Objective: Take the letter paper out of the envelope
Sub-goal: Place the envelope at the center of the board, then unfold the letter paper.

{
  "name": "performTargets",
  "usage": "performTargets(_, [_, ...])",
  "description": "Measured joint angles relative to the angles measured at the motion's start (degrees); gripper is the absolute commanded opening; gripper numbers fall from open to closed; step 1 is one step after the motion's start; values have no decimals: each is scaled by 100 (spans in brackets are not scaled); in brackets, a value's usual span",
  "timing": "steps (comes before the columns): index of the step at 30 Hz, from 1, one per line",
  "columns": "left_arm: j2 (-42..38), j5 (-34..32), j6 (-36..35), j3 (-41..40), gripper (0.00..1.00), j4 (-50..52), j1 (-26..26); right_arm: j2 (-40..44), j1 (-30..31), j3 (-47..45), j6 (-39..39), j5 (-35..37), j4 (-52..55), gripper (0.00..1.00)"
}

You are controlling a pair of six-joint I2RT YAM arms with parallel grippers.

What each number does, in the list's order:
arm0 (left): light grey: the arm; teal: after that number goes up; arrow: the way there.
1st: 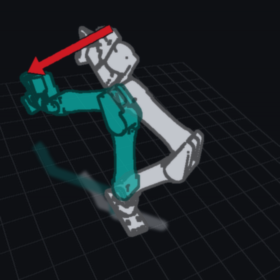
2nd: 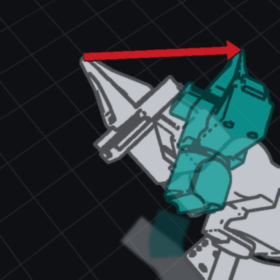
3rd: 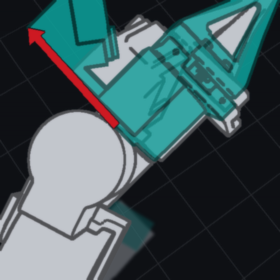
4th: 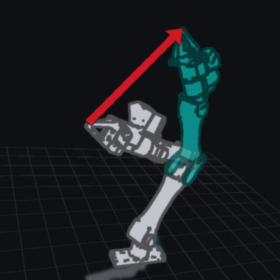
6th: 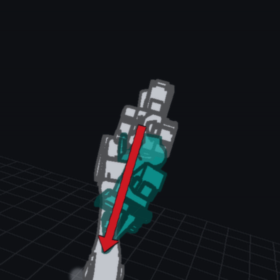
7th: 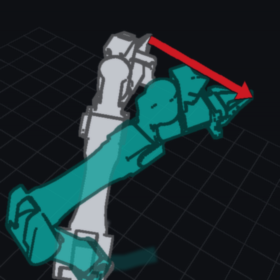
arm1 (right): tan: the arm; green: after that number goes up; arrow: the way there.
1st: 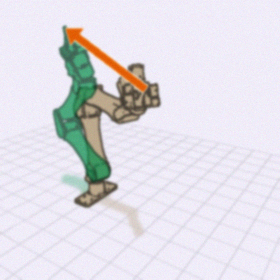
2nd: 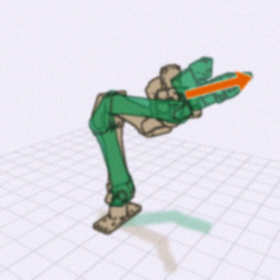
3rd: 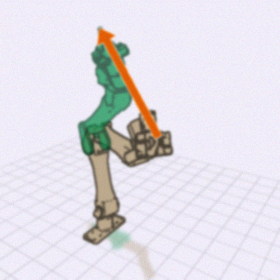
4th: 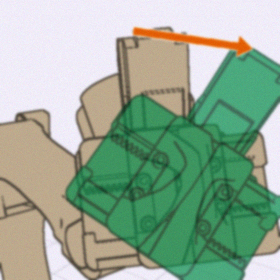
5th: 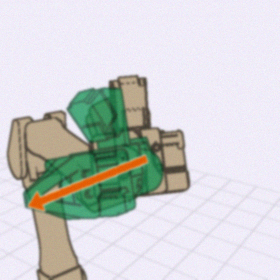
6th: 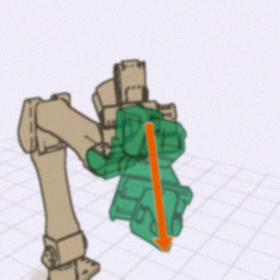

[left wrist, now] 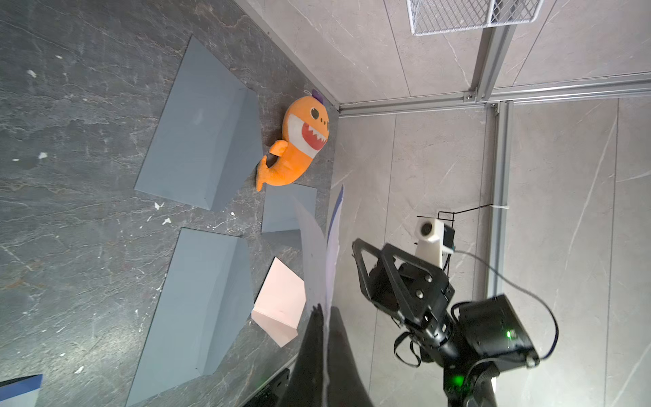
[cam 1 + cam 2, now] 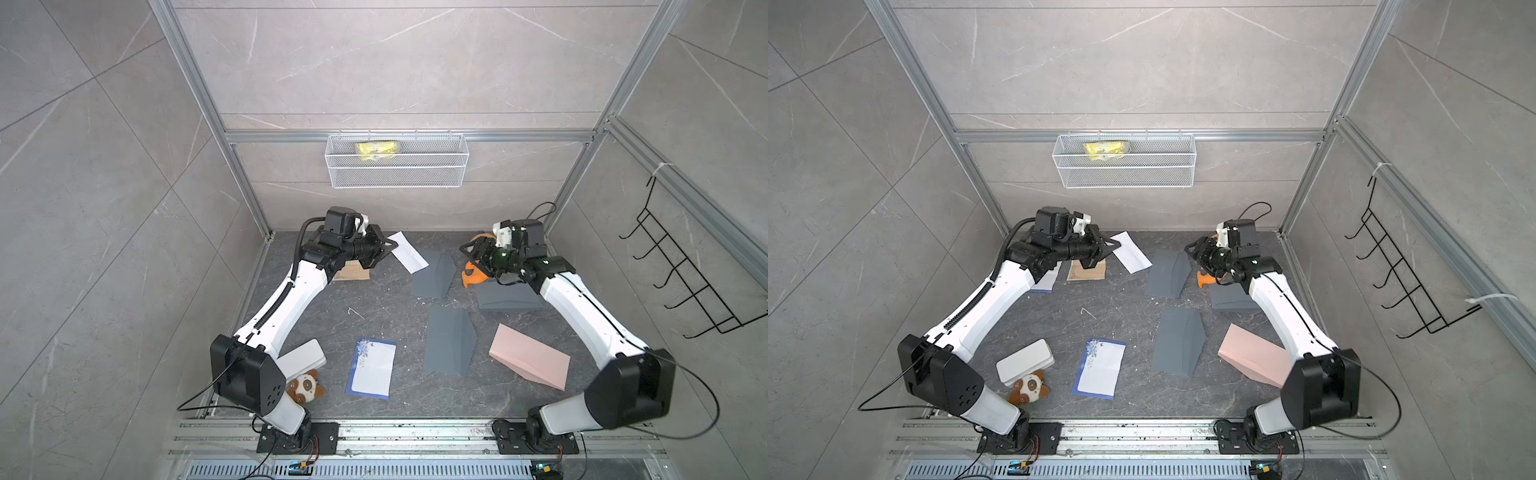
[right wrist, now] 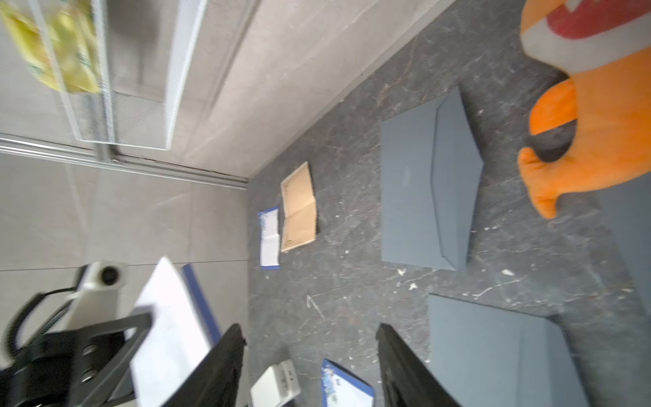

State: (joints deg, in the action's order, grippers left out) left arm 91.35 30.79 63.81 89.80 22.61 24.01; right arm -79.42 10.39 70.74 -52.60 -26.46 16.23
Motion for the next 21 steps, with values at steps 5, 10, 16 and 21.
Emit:
performTargets(5, [350, 136, 275, 306, 0, -160, 160, 518, 4, -1029, -1600, -81, -1401, 62])
performTargets(10, [625, 188, 490, 479, 0, -400, 448, 551, 9, -1534, -2603, -74, -2146, 56])
performTargets(16, [855, 221, 654, 610, 0, -638, 732, 682, 81, -1657, -3178, -76, -2671, 53])
performTargets(21, [975, 223, 717, 673, 0, -723, 863, 717, 146, -1694, -3366, -79, -2846, 52])
